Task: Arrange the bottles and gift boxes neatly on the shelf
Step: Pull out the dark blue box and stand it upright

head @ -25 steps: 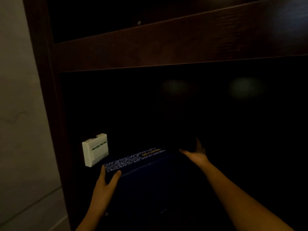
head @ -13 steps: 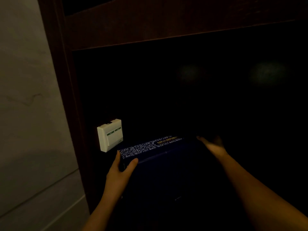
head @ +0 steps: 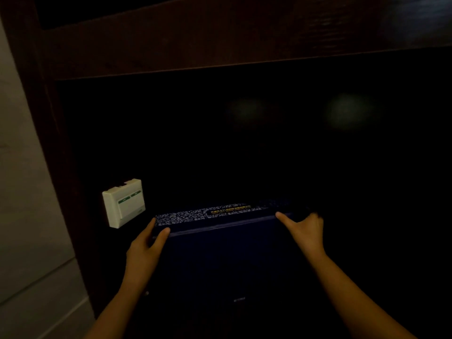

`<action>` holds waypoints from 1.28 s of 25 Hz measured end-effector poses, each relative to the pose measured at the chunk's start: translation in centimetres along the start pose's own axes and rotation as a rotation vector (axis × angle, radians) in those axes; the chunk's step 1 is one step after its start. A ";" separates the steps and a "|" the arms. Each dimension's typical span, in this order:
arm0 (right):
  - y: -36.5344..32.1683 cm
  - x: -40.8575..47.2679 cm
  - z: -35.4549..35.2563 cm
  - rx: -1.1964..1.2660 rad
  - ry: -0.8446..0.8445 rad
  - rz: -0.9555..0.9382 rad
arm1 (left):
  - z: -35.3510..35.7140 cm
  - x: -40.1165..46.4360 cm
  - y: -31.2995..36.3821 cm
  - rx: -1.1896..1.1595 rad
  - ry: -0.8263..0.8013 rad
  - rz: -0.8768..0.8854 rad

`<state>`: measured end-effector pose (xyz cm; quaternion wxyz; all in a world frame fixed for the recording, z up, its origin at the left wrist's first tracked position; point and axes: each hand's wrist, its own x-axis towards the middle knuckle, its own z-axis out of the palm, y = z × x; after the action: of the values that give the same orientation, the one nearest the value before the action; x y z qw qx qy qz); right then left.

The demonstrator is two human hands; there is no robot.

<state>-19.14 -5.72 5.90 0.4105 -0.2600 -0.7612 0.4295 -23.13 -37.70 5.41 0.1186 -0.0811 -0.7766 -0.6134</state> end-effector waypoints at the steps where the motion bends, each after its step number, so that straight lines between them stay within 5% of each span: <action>1: 0.0 -1.0 -1.1 -0.005 0.014 -0.002 | 0.3 0.0 0.0 -0.009 0.020 0.015; 9: 1.1 -9.8 -8.3 0.079 0.265 0.034 | 3.1 1.0 1.1 -0.086 0.046 -0.004; 23: 0.4 -8.2 -9.8 0.001 0.191 -0.051 | 3.7 -0.8 0.2 -0.097 0.171 0.048; 29: 0.5 -14.0 -10.9 0.138 0.320 -0.007 | 5.8 0.3 1.5 -0.229 0.026 -0.104; 32: 1.3 -18.5 -11.5 0.056 0.313 -0.237 | 9.1 -2.4 3.4 -0.206 -0.096 -0.194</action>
<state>0.44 -13.83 0.71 0.5785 -0.2207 -0.7012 0.3535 -20.70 -27.97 5.94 0.0127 -0.0468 -0.7185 -0.6938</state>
